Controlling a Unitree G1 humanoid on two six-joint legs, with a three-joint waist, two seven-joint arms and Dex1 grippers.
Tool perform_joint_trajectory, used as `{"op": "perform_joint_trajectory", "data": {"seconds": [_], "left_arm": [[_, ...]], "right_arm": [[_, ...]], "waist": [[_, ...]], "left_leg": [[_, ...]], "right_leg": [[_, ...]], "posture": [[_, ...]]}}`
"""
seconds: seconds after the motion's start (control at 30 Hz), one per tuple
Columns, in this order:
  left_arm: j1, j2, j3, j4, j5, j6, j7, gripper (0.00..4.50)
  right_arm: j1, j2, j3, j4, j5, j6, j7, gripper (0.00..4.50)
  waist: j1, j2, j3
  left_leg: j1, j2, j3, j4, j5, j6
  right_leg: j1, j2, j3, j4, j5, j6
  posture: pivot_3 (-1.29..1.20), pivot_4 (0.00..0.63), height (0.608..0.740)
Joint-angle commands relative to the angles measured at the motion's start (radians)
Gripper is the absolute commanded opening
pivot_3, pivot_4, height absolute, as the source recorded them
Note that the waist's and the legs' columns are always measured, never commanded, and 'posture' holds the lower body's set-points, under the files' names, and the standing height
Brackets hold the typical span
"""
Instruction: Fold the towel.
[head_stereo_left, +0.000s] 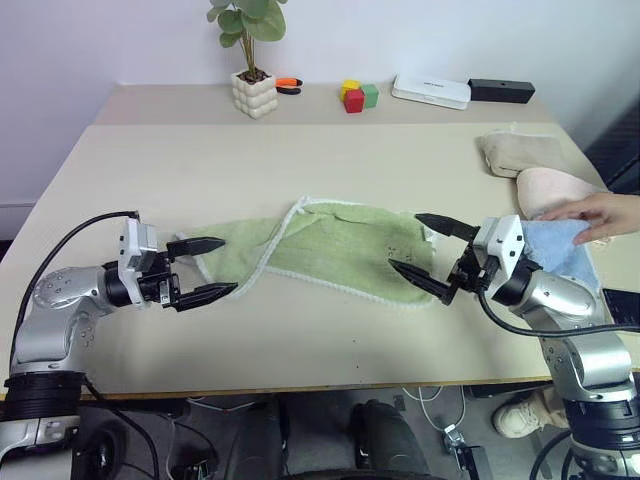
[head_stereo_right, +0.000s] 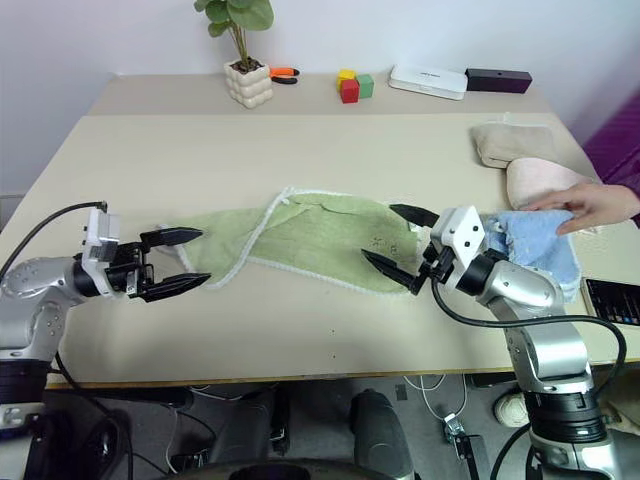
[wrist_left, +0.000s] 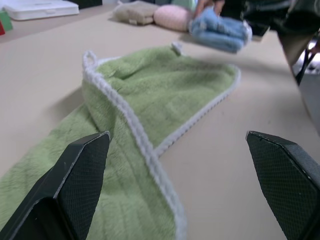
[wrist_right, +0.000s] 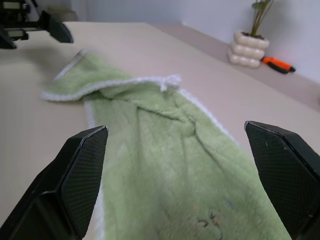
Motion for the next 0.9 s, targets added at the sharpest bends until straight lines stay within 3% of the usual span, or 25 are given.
{"op": "perform_joint_trajectory", "data": {"seconds": [0.03,0.3,0.53,0.9], "left_arm": [[-0.028,0.013,0.005,0.013,0.012,-0.035,-0.008,4.5],[-0.06,0.029,-0.058,0.067,0.081,-0.111,-0.067,4.5],[-0.07,0.072,-0.065,0.181,0.138,-0.233,-0.119,4.5],[0.011,0.046,-0.087,0.04,0.157,-0.2,-0.018,4.5]], "right_arm": [[-0.015,0.022,0.012,-0.004,-0.005,-0.027,-0.011,4.46],[0.003,0.032,0.004,-0.025,-0.01,-0.04,-0.032,4.46],[-0.063,0.096,0.076,-0.001,-0.052,-0.055,-0.078,4.46],[-0.16,0.218,0.16,0.028,-0.082,-0.093,-0.112,4.46]], "waist": [[0.001,0.0,0.0],[0.0,0.0,0.0],[-0.002,0.0,0.0],[0.0,0.0,0.0]], "left_leg": [[0.0,0.0,0.0,0.0,0.0,0.0],[0.0,0.0,0.0,0.0,0.0,0.0],[0.0,0.0,0.0,0.0,0.0,0.0],[0.0,0.0,0.0,0.0,0.0,0.0]], "right_leg": [[0.0,0.0,0.0,0.0,0.0,0.0],[0.0,0.0,0.0,0.0,0.0,0.0],[0.0,0.0,0.0,0.0,0.0,0.0],[0.0,0.0,0.0,0.001,0.0,0.0]], "posture": [[0.0,0.15,0.735],[0.0,0.15,0.735],[0.0,0.15,0.735],[0.0,0.15,0.735]]}}
